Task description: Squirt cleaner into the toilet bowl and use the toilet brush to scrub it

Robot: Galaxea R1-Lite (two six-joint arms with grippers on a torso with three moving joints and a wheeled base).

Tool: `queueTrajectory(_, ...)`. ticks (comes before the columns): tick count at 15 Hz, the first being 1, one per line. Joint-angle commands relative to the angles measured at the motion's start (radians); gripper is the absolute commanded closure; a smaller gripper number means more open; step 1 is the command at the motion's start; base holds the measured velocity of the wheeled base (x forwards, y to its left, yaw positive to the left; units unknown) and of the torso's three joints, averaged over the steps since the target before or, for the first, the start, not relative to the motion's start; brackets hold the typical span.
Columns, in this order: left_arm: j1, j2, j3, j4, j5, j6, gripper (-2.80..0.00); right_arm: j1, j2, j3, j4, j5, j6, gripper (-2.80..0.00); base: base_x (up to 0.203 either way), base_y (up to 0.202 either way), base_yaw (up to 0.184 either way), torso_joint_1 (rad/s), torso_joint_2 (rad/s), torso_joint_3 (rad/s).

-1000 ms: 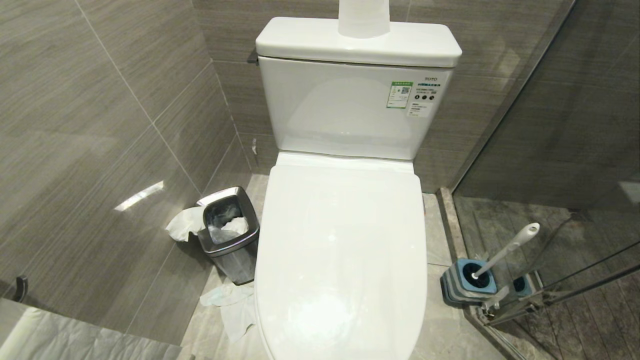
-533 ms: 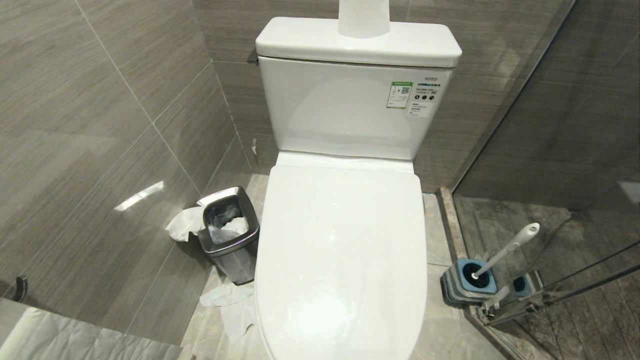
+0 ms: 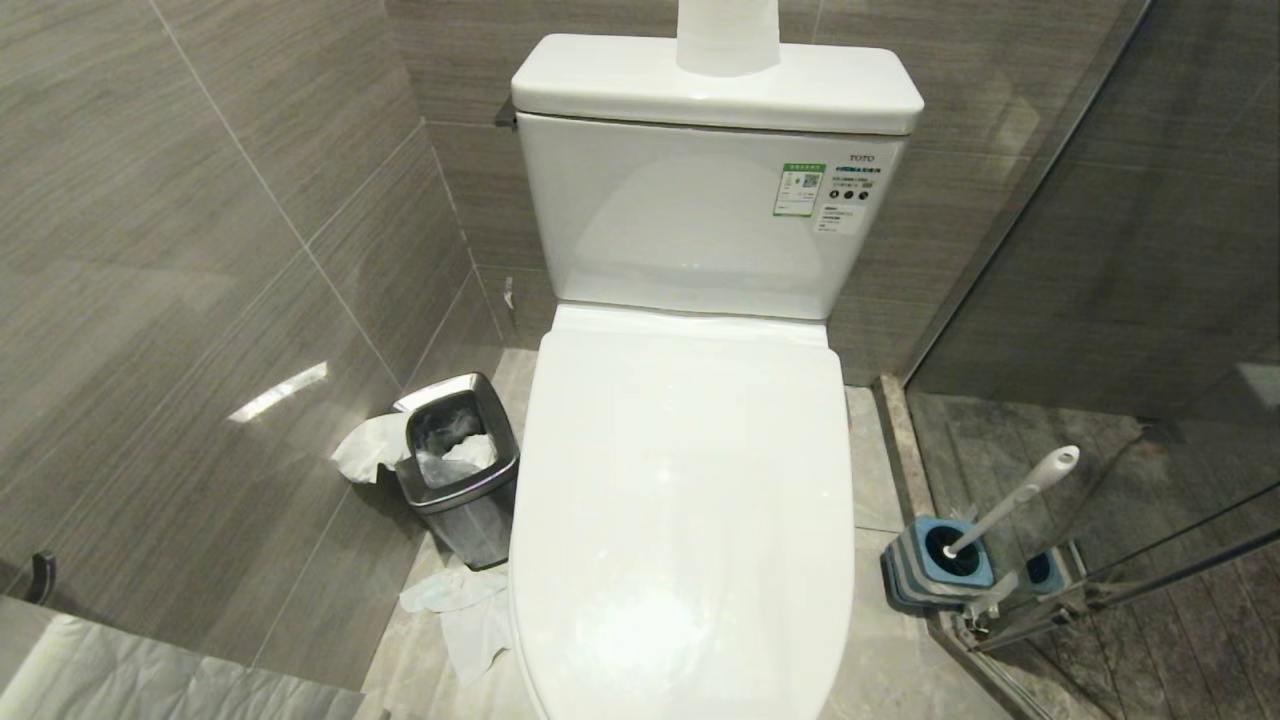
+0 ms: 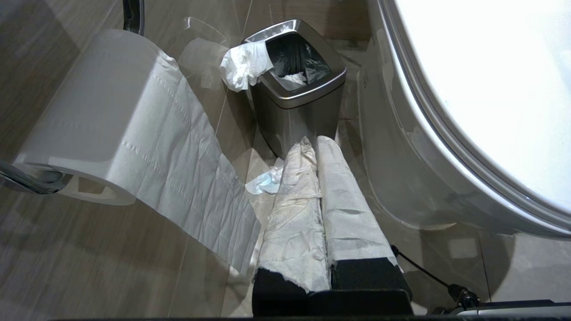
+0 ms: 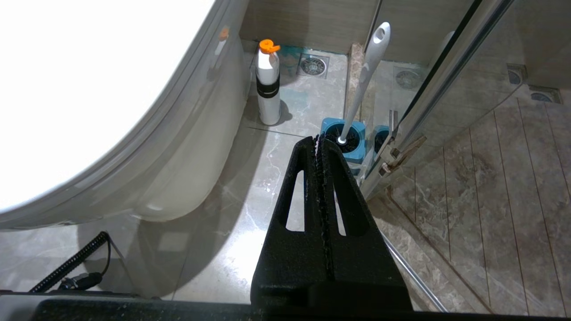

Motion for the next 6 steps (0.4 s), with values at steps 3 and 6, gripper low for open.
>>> queueTrajectory(3,0.0,0.0,0.002,0.0,0.0,0.0,0.0,0.0,0.0,0.0,0.0,0.0,0.002,0.0,0.0,0.0,0.0,0.0,0.0,0.0)
queueTrajectory(6,0.0,0.0,0.002,0.0,-0.001,0.0,0.0,0.0,0.0,0.0,0.0,0.0,0.003,0.0,0.0,0.0,0.0,0.0,0.0,0.0)
